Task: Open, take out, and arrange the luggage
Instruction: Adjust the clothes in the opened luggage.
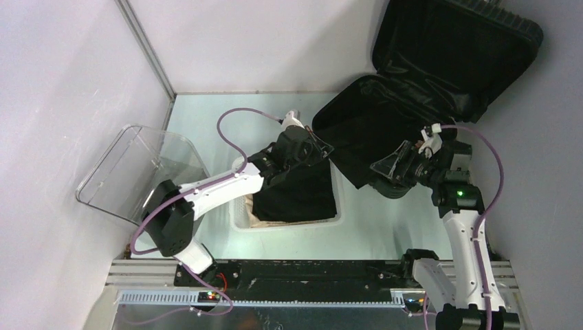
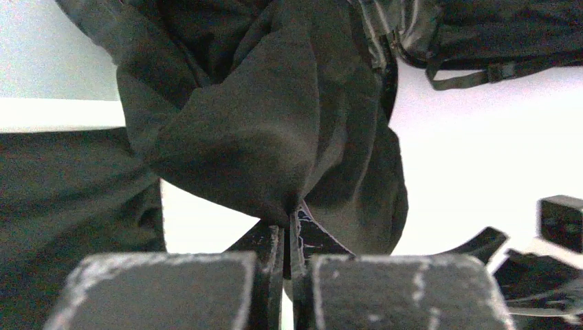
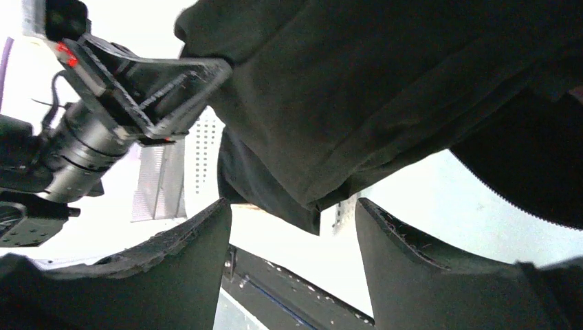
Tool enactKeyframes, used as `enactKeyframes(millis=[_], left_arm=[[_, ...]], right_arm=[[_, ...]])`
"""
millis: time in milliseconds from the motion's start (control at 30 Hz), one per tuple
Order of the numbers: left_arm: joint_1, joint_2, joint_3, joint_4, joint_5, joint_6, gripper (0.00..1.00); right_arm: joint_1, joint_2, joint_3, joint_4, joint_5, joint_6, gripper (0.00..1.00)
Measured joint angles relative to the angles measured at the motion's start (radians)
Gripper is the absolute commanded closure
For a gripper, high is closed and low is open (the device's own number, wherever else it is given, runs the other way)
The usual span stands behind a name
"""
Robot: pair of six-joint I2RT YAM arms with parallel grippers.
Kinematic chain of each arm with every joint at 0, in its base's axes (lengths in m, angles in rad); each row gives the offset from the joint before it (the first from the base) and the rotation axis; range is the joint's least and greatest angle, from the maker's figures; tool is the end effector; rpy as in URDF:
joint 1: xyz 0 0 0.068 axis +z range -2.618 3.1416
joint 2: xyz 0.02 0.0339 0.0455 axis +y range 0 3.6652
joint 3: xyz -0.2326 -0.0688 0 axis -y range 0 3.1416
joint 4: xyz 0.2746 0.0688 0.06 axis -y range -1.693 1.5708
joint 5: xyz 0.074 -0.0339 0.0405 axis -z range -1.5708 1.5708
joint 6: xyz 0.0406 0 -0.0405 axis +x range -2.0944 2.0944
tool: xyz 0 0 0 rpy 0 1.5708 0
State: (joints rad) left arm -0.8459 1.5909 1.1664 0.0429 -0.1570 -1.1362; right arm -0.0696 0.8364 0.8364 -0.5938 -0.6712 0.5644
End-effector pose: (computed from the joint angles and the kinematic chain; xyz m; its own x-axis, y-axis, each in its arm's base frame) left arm 0.2736 -0.2993 0.2451 -0.6873 -0.5752 -0.4436 0.0468 0.5743 -0.8173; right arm 0.2276 0.0094 0.2870 -0.7175 0.4699 -0.5141 -0.0899 0.6695 0.7374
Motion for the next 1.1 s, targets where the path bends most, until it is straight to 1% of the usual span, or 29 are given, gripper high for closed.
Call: enactKeyframes(millis=[167, 300, 367, 467, 533, 600, 733, 833, 933, 1000, 1100], left_arm=[[0.009, -0.035, 0.016, -0.084, 0.014, 0.093, 1.0], [0.014, -0.055, 0.016, -0.125, 0.037, 0.127, 1.0], [0.019, -0.058, 0.016, -0.14, 0.047, 0.141, 1.0], [0.029, -0.062, 0.016, -0.166, 0.059, 0.157, 1.0], [0.038, -0.063, 0.016, -0.175, 0.065, 0.169, 1.0], [0.049, -0.064, 0.016, -0.184, 0.069, 0.177, 1.0], [0.074, -0.067, 0.013, -0.18, 0.079, 0.177, 0.99], [0.082, -0.069, 0.009, -0.169, 0.089, 0.176, 0.98], [0.083, -0.068, 0.009, -0.161, 0.108, 0.175, 0.96], [0.083, -0.067, 0.009, -0.157, 0.117, 0.175, 0.92], [0.083, -0.064, 0.009, -0.157, 0.127, 0.174, 0.89]], right_arm=[[-0.04, 0.0, 0.097, -0.025, -0.045, 0.005, 0.31], [-0.069, 0.006, 0.14, -0.017, -0.058, 0.007, 0.26], [-0.09, 0.033, 0.157, -0.01, -0.053, -0.002, 0.23], [-0.119, 0.112, 0.193, -0.002, -0.019, -0.053, 0.09], [-0.134, 0.181, 0.222, 0.01, -0.001, -0.093, 0.06], [-0.152, 0.272, 0.257, 0.013, 0.016, -0.134, 0.08], [-0.195, 0.45, 0.325, 0.02, 0.021, -0.206, 0.14], [-0.214, 0.559, 0.391, -0.021, 0.004, -0.255, 0.17], [-0.216, 0.632, 0.462, -0.054, -0.014, -0.294, 0.17], [-0.216, 0.666, 0.504, -0.076, -0.014, -0.322, 0.17], [-0.214, 0.708, 0.558, -0.111, -0.014, -0.357, 0.18]])
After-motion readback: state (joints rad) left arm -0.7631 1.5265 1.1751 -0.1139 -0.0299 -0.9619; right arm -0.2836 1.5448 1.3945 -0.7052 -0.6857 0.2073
